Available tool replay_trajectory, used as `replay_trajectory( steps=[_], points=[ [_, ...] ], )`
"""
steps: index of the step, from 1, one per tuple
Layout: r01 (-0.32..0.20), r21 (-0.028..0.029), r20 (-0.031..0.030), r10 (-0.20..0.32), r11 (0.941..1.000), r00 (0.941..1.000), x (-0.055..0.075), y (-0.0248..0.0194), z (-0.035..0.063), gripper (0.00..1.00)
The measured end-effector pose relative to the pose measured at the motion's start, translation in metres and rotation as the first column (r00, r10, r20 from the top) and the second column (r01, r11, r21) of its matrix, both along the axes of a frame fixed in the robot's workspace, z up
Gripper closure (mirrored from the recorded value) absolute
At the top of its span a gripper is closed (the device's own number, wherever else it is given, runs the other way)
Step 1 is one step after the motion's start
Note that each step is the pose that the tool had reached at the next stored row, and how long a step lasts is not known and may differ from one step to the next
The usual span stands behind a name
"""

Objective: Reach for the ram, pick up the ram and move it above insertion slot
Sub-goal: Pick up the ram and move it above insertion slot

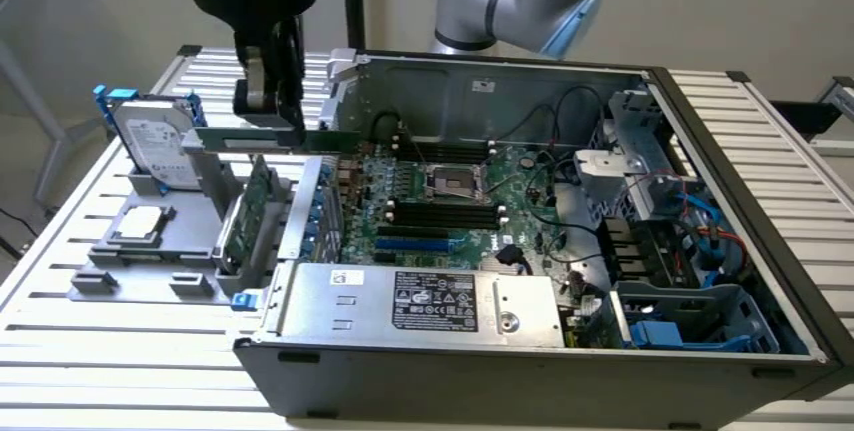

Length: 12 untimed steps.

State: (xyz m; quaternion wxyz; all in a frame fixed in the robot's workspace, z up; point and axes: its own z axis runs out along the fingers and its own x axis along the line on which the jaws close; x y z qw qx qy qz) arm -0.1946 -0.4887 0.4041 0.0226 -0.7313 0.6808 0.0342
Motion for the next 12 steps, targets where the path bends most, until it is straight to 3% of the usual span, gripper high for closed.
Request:
replay_trajectory(
  steps=[5,12],
  points=[
    [0.0,0.001,-0.0004,0.0,1.0,1.0,0.023,0.0023,-0.0023,0.87],
    [0.0,0.0011,-0.0005,0.0,1.0,1.0,0.054,0.0111,-0.0055,0.87]
  ],
)
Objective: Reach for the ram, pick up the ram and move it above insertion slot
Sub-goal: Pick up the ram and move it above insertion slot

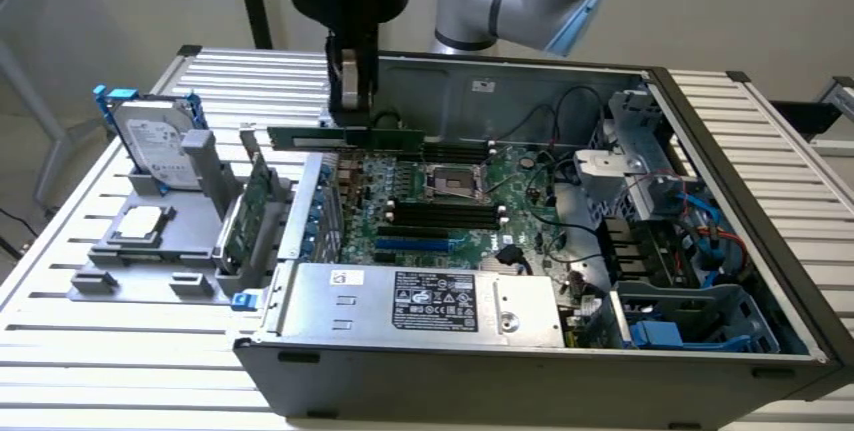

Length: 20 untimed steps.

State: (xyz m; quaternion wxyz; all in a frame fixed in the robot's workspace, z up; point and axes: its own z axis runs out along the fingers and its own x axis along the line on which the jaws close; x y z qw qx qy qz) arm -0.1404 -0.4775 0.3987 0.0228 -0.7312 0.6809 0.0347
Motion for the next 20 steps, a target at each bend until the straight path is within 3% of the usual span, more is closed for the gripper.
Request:
replay_trajectory(
  steps=[10,20],
  points=[
    [0.0,-0.0002,-0.0001,0.0,1.0,1.0,0.031,0.0237,-0.0026,0.87],
    [0.0,-0.0001,0.0003,0.0,1.0,1.0,0.054,0.0508,-0.0046,0.87]
  ],
)
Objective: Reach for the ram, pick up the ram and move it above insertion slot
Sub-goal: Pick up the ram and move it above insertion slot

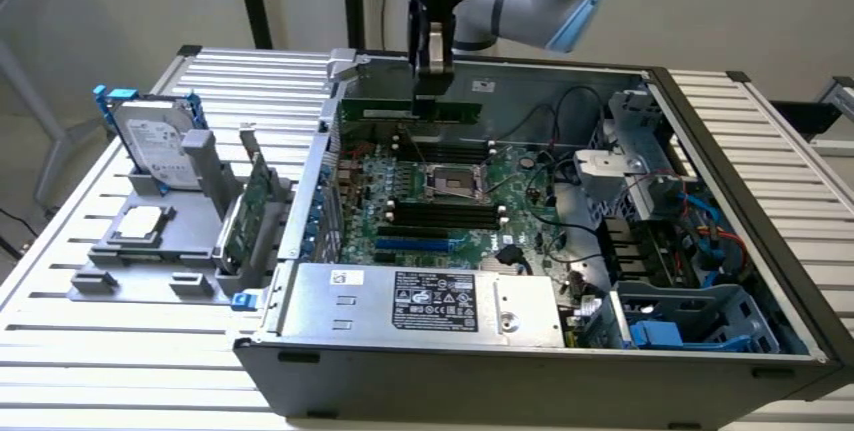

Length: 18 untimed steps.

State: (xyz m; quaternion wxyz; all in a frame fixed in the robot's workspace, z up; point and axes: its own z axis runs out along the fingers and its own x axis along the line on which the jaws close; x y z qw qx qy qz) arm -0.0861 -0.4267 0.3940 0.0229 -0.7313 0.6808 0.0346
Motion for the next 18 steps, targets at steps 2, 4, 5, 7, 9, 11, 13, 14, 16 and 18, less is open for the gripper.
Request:
replay_trajectory(
  steps=[2,4,5,7,9,11,13,14,16,18],
  points=[
    [0.0,0.0,0.0005,0.0,1.0,1.0,0.004,0.0052,-0.0003,0.87],
    [0.0,-0.0001,0.001,0.0,1.0,1.0,0.008,0.01,-0.0006,0.87],
    [0.0,-0.0001,0.0014,0.0,1.0,1.0,0.009,0.0123,-0.0007,0.87],
    [0.0,-0.0001,0.002,0.0,1.0,1.0,0.013,0.0164,-0.001,0.87],
    [0.0,-0.0001,0.0027,0.0,1.0,1.0,0.017,0.0196,-0.0013,0.87],
    [0.0,-0.0001,0.0035,0.0,1.0,1.0,0.021,0.0219,-0.0016,0.87],
    [0.001,-0.0001,0.0047,-0.001,1.0,1.0,0.024,0.0239,-0.0019,0.87],
    [0.002,-0.0001,0.0055,-0.002,1.0,1.0,0.026,0.0248,-0.002,0.87],
    [0.004,-0.0001,0.0078,-0.004,1.0,1.0,0.027,0.0264,-0.0021,0.87],
    [0.007,0.0,0.0113,-0.007,1.0,0.9999,0.029,0.0279,-0.0022,0.87]
  ],
)
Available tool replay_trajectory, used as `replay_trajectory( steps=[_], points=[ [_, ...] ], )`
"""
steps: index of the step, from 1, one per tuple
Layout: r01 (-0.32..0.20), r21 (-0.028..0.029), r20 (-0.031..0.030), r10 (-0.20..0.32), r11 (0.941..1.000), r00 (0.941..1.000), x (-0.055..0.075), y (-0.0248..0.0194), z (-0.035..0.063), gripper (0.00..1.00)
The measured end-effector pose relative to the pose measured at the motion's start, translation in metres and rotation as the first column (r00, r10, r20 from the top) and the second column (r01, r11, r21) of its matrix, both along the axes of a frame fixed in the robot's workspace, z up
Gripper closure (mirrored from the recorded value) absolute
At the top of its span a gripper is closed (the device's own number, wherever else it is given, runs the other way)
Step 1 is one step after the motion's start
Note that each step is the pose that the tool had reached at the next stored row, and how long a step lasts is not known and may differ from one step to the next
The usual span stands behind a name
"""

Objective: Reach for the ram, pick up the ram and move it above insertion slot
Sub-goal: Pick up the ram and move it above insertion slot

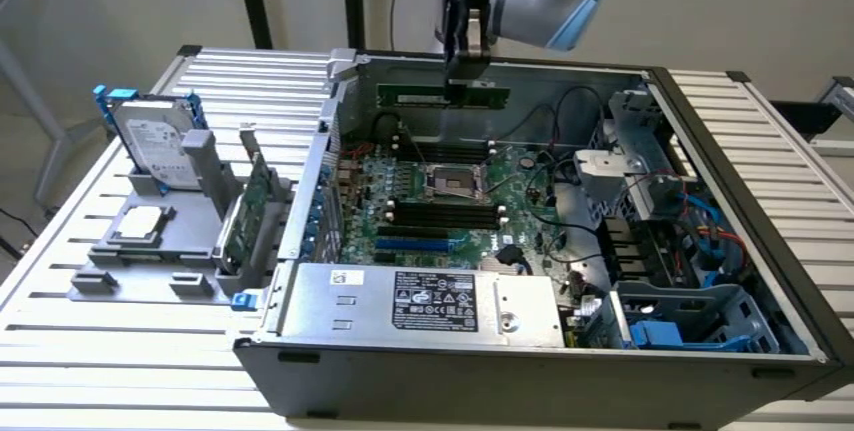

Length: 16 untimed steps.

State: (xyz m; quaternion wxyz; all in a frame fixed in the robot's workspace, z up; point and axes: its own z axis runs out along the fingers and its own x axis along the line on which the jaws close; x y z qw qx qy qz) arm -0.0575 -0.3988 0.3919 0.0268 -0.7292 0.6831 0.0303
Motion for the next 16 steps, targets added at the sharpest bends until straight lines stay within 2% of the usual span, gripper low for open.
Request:
replay_trajectory(
  steps=[7,16],
  points=[
    [0.019,0.0002,0.0085,-0.019,0.9998,0.9998,0.0028,0.0032,-0.0011,0.87],
    [0.022,0.0002,0.0083,-0.022,0.9998,0.9997,0.0028,0.0032,-0.0011,0.87]
  ],
)
